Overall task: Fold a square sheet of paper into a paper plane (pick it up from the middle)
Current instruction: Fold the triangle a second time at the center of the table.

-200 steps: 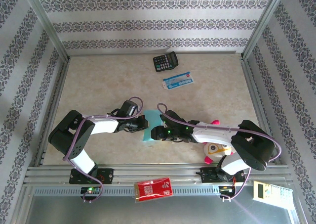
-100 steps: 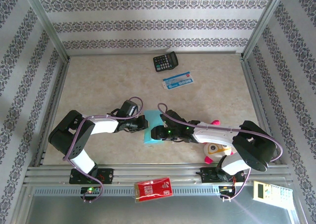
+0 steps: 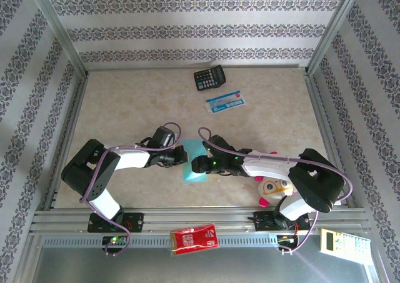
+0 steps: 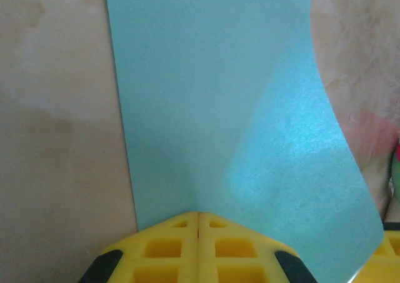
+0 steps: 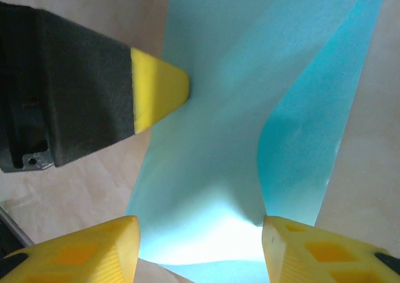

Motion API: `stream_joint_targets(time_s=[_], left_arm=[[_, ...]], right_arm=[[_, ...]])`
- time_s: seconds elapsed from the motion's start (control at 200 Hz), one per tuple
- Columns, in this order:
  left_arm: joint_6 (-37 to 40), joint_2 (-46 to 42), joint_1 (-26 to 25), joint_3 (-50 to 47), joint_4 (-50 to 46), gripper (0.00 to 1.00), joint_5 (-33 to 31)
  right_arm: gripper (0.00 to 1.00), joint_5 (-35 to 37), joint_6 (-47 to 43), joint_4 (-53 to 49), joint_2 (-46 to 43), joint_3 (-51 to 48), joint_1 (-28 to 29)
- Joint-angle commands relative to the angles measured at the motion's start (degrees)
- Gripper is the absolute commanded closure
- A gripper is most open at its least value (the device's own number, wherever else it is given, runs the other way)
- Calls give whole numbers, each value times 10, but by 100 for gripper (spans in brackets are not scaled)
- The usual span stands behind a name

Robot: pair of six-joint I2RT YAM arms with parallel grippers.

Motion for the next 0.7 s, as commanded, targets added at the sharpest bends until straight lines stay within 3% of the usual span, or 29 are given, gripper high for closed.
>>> stream_joint_targets(time_s=[0.0, 0.36, 0.694], left_arm=[[16, 14, 0, -14, -59, 100, -19], [19, 13, 0, -7, -68, 100, -20], [19, 13, 0, -5, -70, 100, -22]], right_arm=[[46, -13, -26, 12, 11, 20, -12], [50, -43, -2, 19, 50, 41, -49], [73, -71, 64, 39, 87, 50, -85]])
